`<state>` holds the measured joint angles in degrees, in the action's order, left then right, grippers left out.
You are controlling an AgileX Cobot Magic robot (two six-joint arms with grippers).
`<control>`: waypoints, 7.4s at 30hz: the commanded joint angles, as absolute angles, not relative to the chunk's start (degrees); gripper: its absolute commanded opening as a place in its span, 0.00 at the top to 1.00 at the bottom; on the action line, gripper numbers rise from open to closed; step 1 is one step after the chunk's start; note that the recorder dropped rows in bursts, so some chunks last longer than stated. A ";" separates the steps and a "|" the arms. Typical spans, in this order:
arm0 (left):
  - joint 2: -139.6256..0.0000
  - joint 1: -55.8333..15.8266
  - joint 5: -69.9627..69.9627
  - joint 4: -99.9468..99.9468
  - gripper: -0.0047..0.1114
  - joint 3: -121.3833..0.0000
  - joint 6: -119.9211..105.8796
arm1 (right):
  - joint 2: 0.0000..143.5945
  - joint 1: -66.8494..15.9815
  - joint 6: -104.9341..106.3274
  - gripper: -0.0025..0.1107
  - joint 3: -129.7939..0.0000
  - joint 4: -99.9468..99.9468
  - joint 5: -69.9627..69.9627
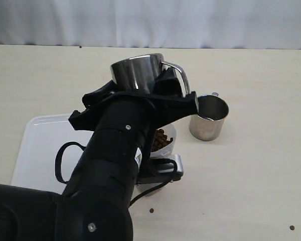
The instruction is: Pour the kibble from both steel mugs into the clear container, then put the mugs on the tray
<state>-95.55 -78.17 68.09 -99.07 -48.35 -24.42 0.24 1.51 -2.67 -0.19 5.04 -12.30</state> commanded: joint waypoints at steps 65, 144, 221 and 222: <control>-98.03 -12.39 -22.30 -32.39 0.25 -31.31 15.30 | 0.00 1.82 -2.31 0.94 0.00 4.87 -12.12; 0.00 -1.58 14.36 3.73 0.96 0.00 -8.75 | 0.00 1.82 -2.31 0.94 0.00 4.87 -12.12; 0.00 -1.58 14.26 3.59 0.96 0.00 -8.75 | 114.33 1.82 -25.68 0.03 -37.56 52.14 49.41; 0.00 -1.58 14.26 3.59 0.96 0.00 -8.75 | 114.95 1.82 -25.68 0.03 -38.24 52.57 49.41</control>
